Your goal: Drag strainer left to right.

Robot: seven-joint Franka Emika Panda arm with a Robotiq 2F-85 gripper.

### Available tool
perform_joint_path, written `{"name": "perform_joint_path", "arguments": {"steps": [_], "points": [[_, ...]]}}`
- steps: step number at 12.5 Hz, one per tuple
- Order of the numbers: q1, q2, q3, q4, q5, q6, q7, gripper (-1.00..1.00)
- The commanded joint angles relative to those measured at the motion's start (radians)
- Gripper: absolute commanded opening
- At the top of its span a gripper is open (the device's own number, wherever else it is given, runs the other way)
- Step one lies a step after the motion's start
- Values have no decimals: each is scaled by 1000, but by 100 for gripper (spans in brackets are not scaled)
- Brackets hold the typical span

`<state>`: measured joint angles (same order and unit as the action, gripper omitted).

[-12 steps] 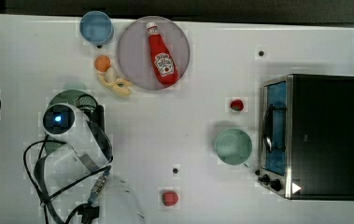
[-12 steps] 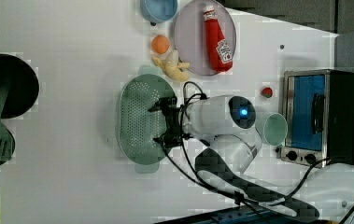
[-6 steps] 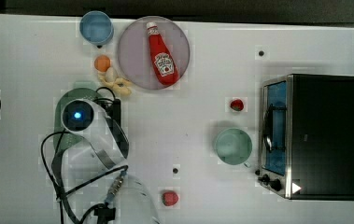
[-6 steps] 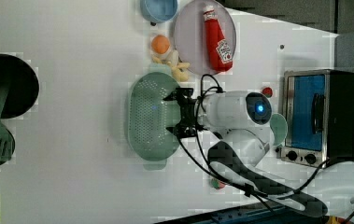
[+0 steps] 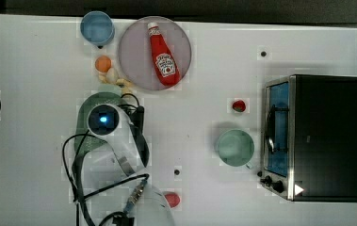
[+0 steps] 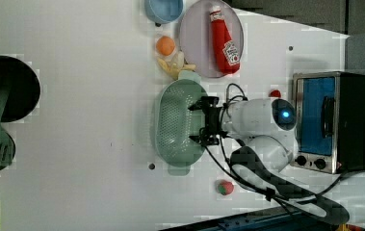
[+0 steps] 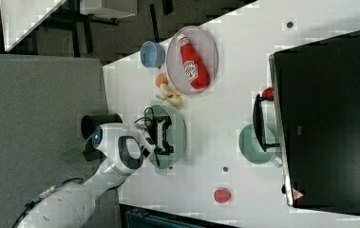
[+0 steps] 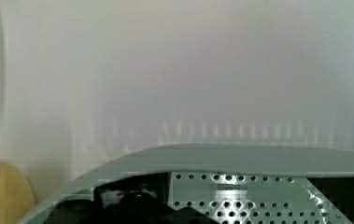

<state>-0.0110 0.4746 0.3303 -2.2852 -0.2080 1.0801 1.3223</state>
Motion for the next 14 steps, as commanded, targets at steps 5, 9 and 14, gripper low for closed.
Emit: {"name": "perform_joint_path", "arguments": {"steps": [5,9,14], "points": [[-121,-58,-56,-58,-23,-10,-195,100],[-163,-68,-115,-67,-23,0,-280,100],[-194,-70,-186,-66,-23,24,-327,100]]}}
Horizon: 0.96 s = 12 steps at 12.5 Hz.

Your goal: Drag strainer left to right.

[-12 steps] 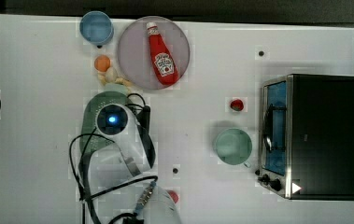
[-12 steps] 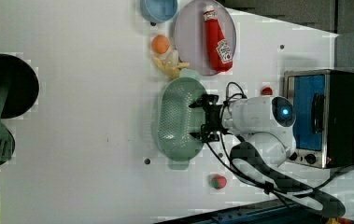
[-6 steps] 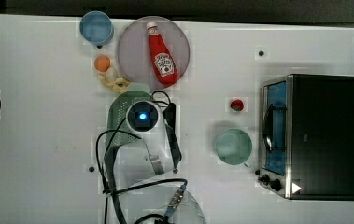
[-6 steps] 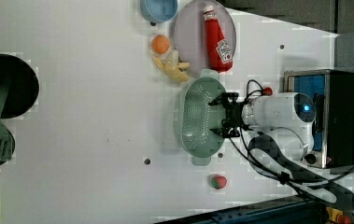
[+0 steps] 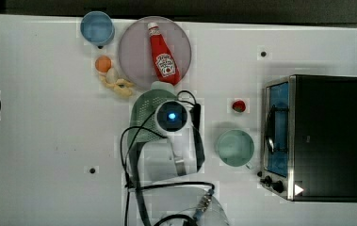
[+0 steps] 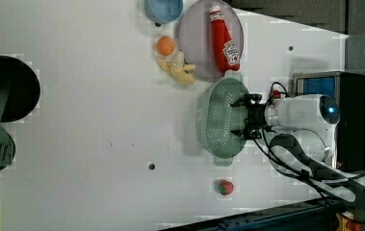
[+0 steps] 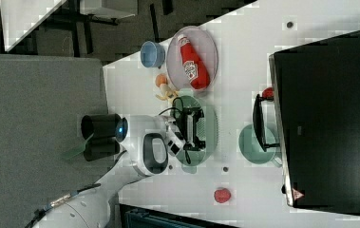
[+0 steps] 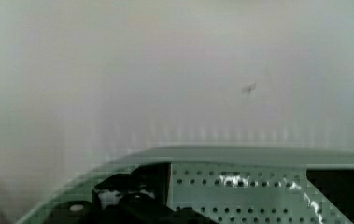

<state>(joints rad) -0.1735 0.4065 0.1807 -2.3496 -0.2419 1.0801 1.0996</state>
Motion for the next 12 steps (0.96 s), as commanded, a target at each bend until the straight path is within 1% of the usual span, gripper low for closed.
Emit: {"name": "perform_joint_path", "arguments": {"steps": [1,4,9,12], "points": [[-36,-2,-50,-2,11,30,-132,100],[-49,-2,-90,-2,11,32,-247,100],[-62,-2,-150,-1,11,41,-303,100],[-61,-39,-129,5,11,59,-336,100]]}}
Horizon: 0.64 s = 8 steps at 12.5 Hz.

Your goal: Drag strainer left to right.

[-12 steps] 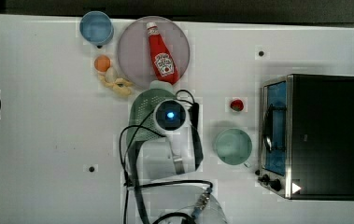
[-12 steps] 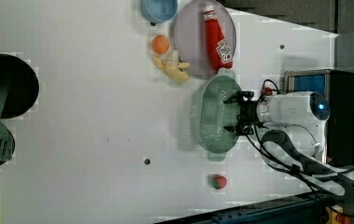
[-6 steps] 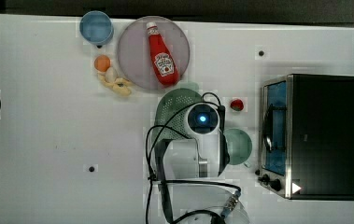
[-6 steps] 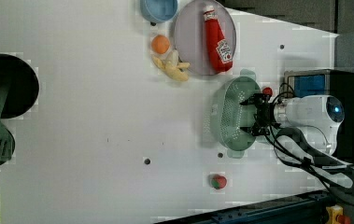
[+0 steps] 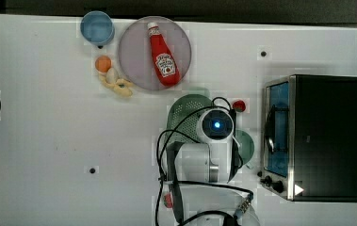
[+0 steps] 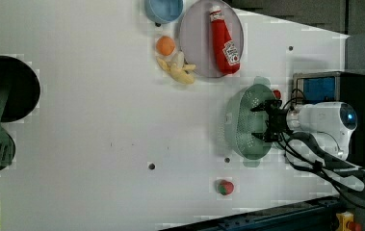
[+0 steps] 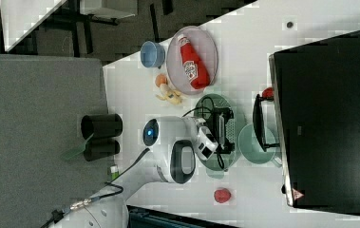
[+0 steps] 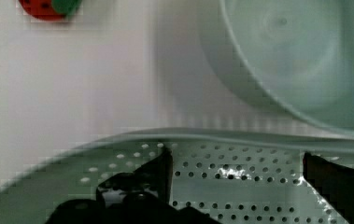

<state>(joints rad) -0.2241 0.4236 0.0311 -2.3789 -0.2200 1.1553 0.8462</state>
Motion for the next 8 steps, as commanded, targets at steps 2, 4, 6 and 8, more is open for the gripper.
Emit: {"name": "perform_joint_path", "arguments": {"steps": [2,4,6,8], "points": [[-10,-136,58,34,-11,-44,-212,100],[-10,-245,87,49,-10,-124,-366,100],[-10,-353,108,107,-9,-289,-465,100],[-9,-435,130,213,2,-513,-512,100]]}}
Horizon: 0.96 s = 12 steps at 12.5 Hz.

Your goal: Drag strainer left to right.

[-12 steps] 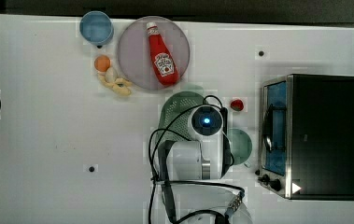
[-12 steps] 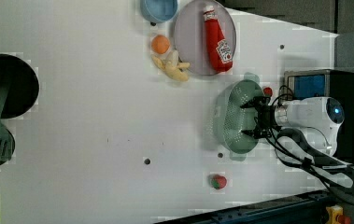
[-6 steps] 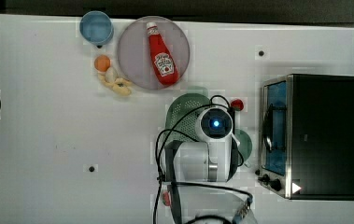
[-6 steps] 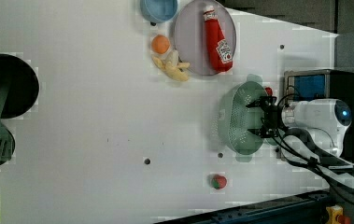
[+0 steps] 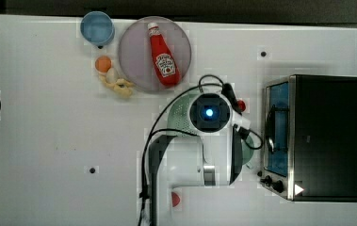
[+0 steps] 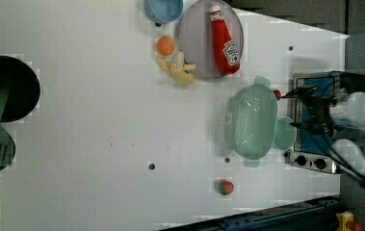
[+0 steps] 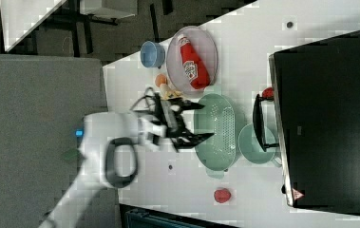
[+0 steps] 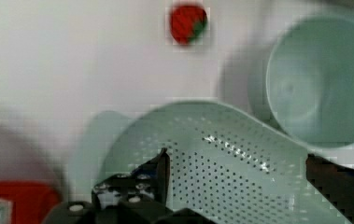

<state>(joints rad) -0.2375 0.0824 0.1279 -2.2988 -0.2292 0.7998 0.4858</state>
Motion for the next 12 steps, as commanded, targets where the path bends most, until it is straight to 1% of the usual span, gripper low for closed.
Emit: {"name": "perform_joint_path", "arguments": {"steps": [1,3,4,5,7,8,12], "points": [[5,-122,42,191,31,-280,-154,100],[6,-162,50,310,115,-504,-207,100],[5,-179,47,360,171,-589,-257,100],[5,-195,41,402,206,-646,-304,100],[5,-222,40,469,206,-685,-388,100],[5,-235,41,486,207,-704,-401,100],[5,-248,37,487,208,-737,-401,100]]}}
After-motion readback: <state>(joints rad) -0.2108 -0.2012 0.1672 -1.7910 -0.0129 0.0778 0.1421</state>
